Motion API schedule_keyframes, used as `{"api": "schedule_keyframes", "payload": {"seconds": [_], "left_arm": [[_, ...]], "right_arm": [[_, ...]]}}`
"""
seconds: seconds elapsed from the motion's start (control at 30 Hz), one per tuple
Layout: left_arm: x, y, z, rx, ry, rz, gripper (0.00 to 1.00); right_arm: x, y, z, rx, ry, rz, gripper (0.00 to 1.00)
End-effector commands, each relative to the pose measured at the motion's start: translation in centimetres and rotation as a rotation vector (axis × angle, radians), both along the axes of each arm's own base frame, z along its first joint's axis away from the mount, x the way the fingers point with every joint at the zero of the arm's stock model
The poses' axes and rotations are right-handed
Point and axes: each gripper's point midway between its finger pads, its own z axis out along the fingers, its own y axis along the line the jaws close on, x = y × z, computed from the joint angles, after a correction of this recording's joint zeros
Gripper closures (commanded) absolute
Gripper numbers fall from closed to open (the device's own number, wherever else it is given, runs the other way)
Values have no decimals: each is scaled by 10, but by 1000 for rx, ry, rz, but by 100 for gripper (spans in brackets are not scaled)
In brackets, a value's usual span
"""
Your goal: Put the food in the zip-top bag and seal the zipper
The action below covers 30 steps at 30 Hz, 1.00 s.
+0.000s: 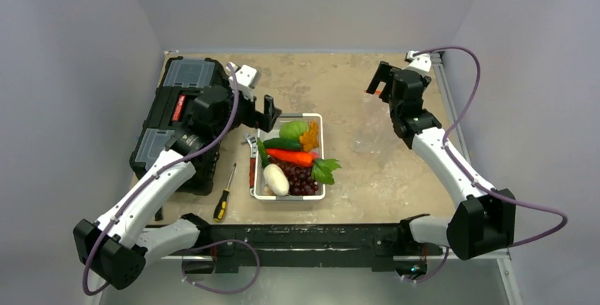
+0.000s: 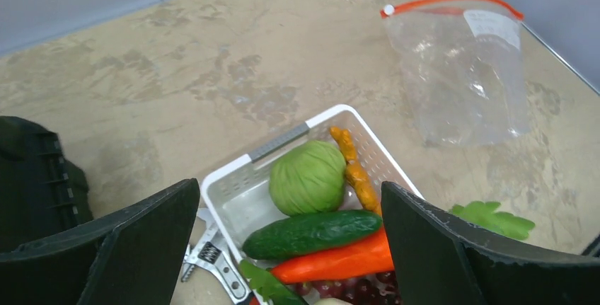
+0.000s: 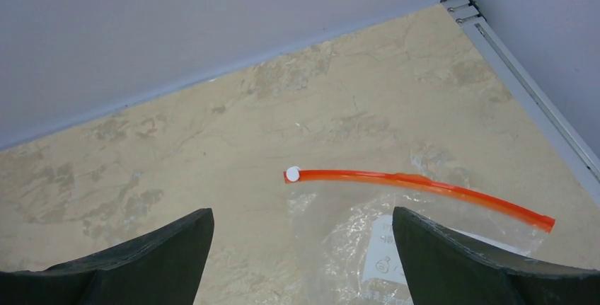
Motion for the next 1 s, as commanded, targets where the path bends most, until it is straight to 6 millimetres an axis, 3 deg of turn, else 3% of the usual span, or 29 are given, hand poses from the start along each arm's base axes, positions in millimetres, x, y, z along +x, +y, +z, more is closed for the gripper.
{"api": "schedule_keyframes", "payload": {"seconds": [0.0, 0.1, 0.3, 0.47, 0.5, 0.67, 0.8, 0.97], "left_arm": [[-11, -28, 10, 46, -30, -104, 0], [-15, -39, 2, 89, -14, -130, 0], [-23, -50, -4, 150, -18, -156, 0], [-22, -54, -6, 152, -7, -162, 0], [-22, -54, -6, 152, -1, -161, 0], [-22, -54, -5, 152, 2, -161, 0], [-21, -49, 0, 157, -13, -136, 0], [-22, -51, 0, 148, -8, -148, 0]], "right_arm": [[9, 2, 17, 70, -37, -42, 1], [15, 4, 13, 132, -32, -57, 1], [13, -22, -8, 237, 35, -170, 1], [2, -69, -19, 398, 3, -265, 1], [-1, -86, -22, 430, -8, -313, 1], [-10, -131, -53, 580, -17, -423, 1], [-15, -147, -78, 613, -13, -472, 1], [-10, -150, -100, 709, -64, -394, 1]]}}
